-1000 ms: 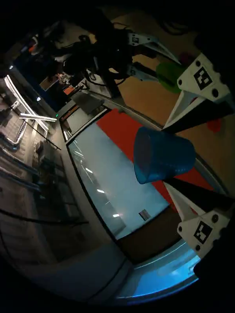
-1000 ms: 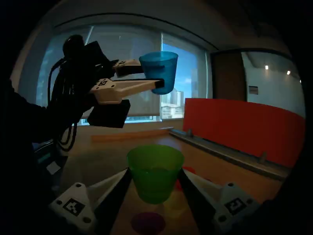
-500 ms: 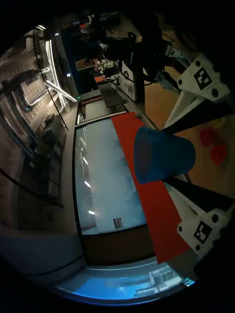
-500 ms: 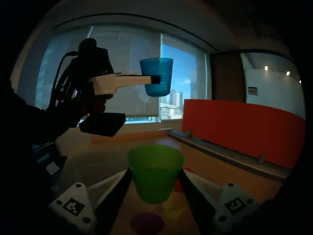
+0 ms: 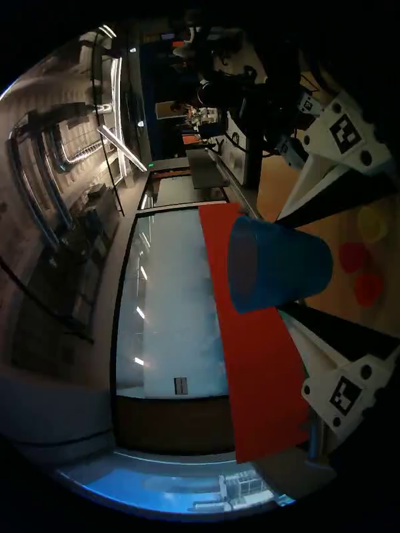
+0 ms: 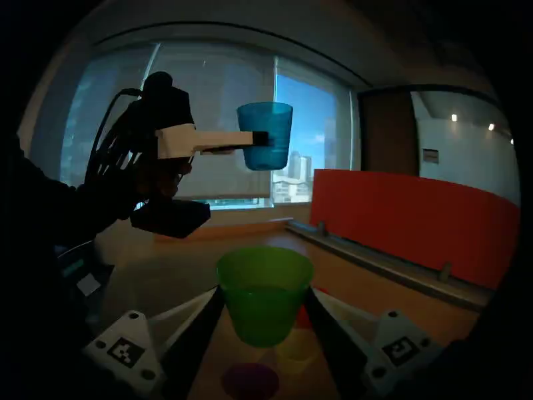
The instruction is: Pour water
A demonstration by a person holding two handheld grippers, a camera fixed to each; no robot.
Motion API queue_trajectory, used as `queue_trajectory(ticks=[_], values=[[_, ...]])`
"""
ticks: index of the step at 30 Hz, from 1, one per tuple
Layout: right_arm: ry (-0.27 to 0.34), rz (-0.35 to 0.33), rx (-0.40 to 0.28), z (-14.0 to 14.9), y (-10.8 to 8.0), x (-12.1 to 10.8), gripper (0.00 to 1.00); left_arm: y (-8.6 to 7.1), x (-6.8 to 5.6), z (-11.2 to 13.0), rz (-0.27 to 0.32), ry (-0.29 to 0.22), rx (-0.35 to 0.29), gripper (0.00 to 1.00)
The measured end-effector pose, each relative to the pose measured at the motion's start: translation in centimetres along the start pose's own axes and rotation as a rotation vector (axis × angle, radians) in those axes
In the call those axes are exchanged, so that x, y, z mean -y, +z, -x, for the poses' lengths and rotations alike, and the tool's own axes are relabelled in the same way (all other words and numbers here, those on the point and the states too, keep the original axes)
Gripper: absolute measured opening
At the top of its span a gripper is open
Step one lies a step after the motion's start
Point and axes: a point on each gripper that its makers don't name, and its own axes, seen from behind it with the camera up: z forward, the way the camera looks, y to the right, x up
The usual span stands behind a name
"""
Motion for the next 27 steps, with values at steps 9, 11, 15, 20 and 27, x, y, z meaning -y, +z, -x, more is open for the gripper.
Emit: queue_trajectory(ticks=[9,11,15,20,27], values=[[-0.002,0.002,0.002,-0.2,0.1,0.0,0.86,-0.1,0.2,0.7,0.006,-0.022,0.008,0.78],[-0.002,0.002,0.002,-0.2,0.0,0.0,0.86,-0.2,0.1,0.7,0.010,-0.030,0.008,0.78],[-0.002,0.003,0.003,-0.3,-0.2,0.0,0.86,-0.2,0.3,0.8,0.009,-0.032,0.007,0.78],[0.000,0.010,0.003,-0.3,-0.5,-0.2,0.87,-0.4,0.2,1.4,0.015,-0.041,0.018,0.78],[0.009,0.021,0.011,-0.2,-1.1,-0.7,0.86,-0.6,0.1,2.8,0.021,-0.057,0.045,0.78]])
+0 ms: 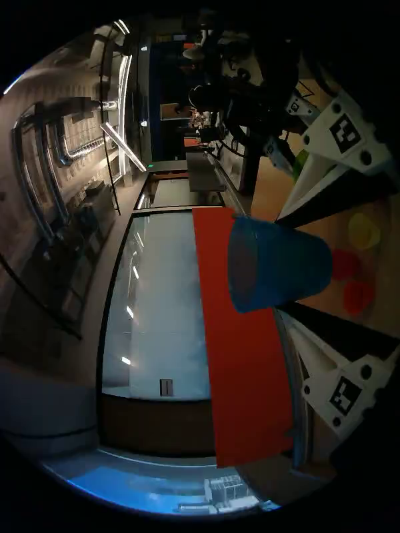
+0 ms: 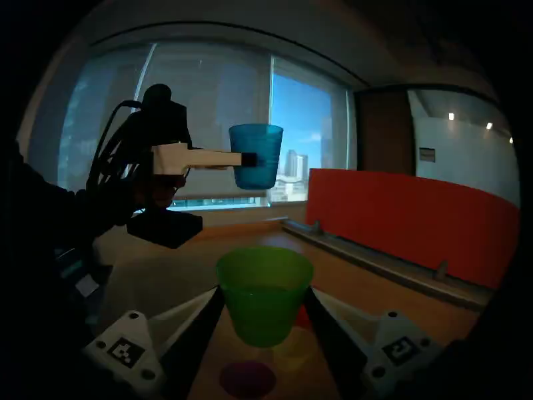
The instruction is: Pour water
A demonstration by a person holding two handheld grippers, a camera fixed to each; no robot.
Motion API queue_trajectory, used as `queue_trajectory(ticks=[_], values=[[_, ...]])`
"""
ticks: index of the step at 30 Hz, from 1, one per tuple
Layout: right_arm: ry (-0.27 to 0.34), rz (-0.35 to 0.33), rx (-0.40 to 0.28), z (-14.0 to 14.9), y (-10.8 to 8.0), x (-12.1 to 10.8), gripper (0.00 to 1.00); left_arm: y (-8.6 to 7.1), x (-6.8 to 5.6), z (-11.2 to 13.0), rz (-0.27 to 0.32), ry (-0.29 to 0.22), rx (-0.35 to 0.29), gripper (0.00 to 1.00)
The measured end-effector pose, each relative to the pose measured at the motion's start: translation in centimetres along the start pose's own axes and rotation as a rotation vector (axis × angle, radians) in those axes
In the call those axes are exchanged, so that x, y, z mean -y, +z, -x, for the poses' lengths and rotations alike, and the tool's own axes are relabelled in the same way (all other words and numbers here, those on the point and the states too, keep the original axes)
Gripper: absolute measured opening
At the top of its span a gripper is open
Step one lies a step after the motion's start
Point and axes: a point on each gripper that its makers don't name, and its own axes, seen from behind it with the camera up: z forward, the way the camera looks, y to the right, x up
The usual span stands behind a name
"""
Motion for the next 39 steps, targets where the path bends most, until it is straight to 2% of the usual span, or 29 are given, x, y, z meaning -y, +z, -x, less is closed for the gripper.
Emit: queue_trajectory(ticks=[11,23,39], values=[[0.024,0.028,0.031,1.1,-1.6,-1.3,0.87,-0.1,-0.2,3.9,0.018,-0.027,0.068,0.79],[0.042,0.058,0.079,2.9,-3.6,-3.0,0.87,-0.3,-0.4,9.1,0.035,-0.023,0.169,0.79],[0.053,0.089,0.169,5.9,-5.6,-4.8,0.88,-0.4,-1.7,16.6,0.069,0.030,0.336,0.78]])
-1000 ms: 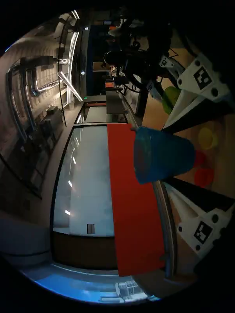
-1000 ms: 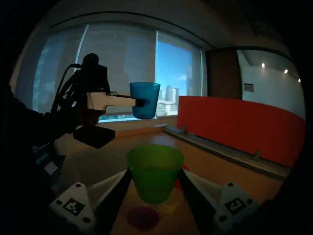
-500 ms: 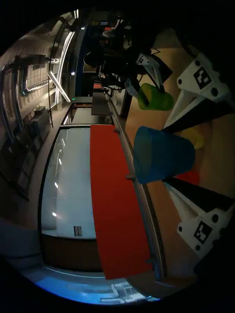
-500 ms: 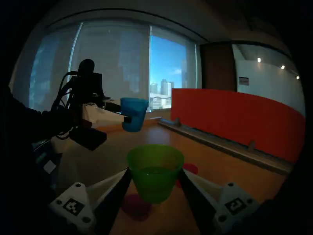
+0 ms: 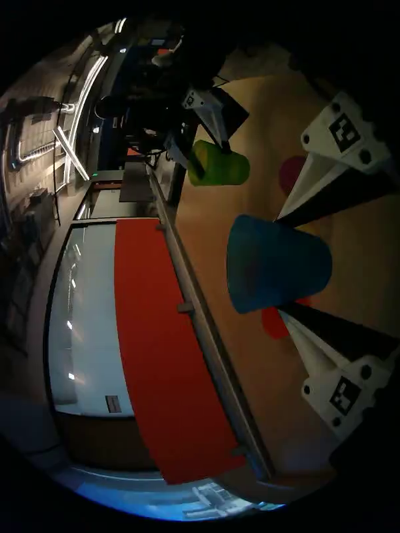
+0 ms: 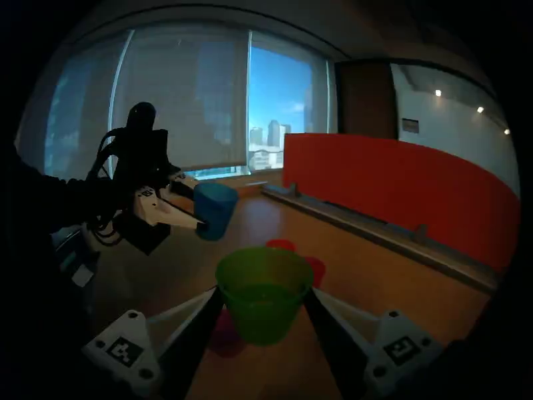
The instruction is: Pour water
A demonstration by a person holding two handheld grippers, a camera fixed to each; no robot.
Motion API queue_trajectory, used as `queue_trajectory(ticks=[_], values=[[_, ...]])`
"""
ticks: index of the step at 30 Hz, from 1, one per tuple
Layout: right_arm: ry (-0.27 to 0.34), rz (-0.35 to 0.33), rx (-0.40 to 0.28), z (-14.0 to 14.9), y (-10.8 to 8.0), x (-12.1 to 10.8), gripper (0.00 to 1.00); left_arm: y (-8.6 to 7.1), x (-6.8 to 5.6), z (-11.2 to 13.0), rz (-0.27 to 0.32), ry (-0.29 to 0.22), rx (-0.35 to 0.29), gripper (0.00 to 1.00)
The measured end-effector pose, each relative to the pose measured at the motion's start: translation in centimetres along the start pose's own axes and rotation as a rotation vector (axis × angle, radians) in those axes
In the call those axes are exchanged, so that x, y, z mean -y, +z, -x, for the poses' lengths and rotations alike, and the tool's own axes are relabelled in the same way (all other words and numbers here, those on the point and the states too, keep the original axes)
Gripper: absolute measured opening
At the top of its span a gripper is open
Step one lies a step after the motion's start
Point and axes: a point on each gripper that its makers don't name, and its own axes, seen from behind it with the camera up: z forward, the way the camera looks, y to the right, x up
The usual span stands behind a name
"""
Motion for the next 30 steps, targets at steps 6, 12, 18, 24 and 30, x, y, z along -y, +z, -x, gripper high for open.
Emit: queue_trajectory(ticks=[6,12,18,24,30], values=[[0.000,0.009,0.041,1.3,0.0,-0.8,0.88,0.7,-0.7,2.6,0.023,0.025,0.073,0.79],[0.002,0.009,0.080,2.7,0.1,-1.1,0.89,1.3,-1.6,5.5,0.055,0.053,0.162,0.79],[0.009,0.012,0.106,3.9,0.2,-1.6,0.89,1.8,-1.9,7.6,0.071,0.069,0.216,0.79],[0.017,0.018,0.115,4.5,0.2,-2.2,0.89,2.2,-2.1,8.8,0.082,0.082,0.249,0.79],[0.019,0.019,0.132,5.3,0.2,-2.5,0.90,2.7,-2.1,10.3,0.093,0.104,0.291,0.79]])
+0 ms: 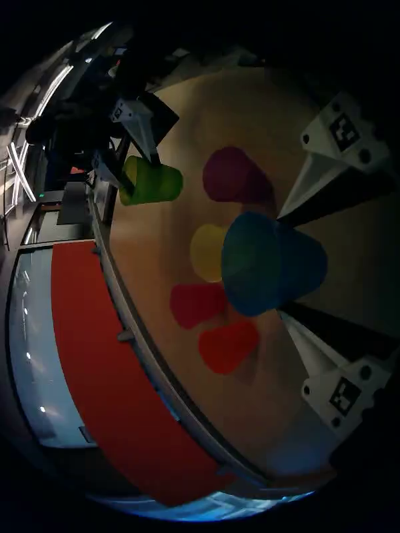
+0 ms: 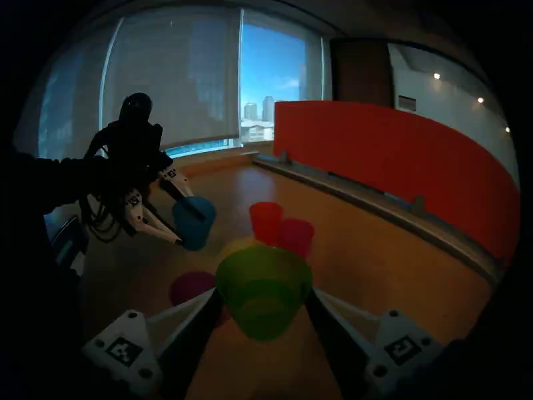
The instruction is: Pour water
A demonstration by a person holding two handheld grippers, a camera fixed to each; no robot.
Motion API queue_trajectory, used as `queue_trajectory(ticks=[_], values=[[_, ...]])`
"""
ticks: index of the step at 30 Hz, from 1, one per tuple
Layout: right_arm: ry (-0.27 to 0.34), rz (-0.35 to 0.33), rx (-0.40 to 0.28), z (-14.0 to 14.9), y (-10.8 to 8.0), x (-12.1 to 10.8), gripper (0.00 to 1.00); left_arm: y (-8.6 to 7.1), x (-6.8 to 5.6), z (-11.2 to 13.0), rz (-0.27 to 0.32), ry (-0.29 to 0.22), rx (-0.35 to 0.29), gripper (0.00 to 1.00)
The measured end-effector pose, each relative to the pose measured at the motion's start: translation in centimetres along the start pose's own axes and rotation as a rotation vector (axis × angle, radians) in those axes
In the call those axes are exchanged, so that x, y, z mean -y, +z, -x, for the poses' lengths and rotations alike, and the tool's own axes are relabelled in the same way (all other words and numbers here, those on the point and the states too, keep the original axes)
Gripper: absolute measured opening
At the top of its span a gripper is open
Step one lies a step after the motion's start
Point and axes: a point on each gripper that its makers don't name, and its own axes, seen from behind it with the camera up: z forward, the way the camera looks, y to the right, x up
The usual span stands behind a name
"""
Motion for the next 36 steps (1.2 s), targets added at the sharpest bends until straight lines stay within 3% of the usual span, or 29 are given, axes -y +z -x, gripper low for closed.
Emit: queue_trajectory(ticks=[17,36], values=[[-0.001,-0.002,0.048,1.9,0.5,0.0,0.90,1.4,-0.7,1.7,0.036,0.035,0.078,0.79],[0.005,0.001,0.077,3.6,1.0,-0.2,0.90,2.5,-1.2,3.5,0.045,0.026,0.098,0.80]])
